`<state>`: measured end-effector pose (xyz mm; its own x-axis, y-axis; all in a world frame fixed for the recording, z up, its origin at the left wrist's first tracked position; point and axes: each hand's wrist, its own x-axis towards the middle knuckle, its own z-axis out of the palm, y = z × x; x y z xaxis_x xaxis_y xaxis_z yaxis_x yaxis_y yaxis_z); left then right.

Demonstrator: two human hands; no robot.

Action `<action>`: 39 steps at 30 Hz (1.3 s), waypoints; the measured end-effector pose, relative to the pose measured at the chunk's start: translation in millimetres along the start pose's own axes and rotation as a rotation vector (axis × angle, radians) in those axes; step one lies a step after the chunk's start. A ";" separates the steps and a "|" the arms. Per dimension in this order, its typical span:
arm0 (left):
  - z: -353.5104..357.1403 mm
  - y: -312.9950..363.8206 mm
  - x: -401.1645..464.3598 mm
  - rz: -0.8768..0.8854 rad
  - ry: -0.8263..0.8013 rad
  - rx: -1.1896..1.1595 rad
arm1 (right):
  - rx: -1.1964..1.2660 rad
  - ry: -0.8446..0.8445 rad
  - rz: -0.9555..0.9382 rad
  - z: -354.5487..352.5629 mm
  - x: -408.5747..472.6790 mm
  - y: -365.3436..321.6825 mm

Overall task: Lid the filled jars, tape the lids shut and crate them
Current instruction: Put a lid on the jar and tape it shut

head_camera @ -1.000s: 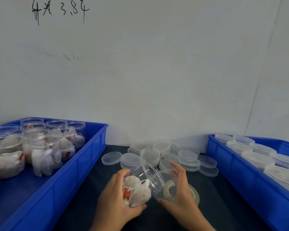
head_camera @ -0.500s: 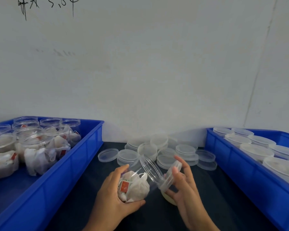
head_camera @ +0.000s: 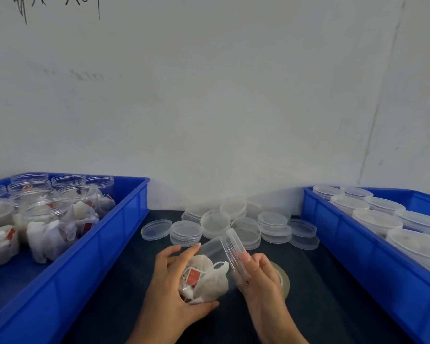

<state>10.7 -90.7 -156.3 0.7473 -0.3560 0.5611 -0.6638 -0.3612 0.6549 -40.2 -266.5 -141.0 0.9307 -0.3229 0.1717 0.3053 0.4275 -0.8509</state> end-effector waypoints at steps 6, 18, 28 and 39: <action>-4.1 -2.9 4.2 -0.110 -0.116 -0.141 | -0.138 -0.083 -0.034 -1.2 -1.2 0.0; 0.0 -6.7 4.7 -0.376 -0.099 -0.688 | -0.379 -0.138 -0.075 -5.0 -4.1 -1.7; -2.2 -2.1 6.3 -0.488 -0.071 -0.773 | -0.629 -0.119 -0.214 10.2 -8.3 23.0; -2.6 9.4 3.9 -0.390 -0.041 -0.692 | -0.658 -0.140 -0.276 12.7 -6.9 14.5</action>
<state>7.4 -93.3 -146.7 0.9114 -0.3500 0.2165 -0.1752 0.1462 0.9736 -39.6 -247.3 -148.2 0.8677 -0.2161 0.4476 0.3893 -0.2645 -0.8823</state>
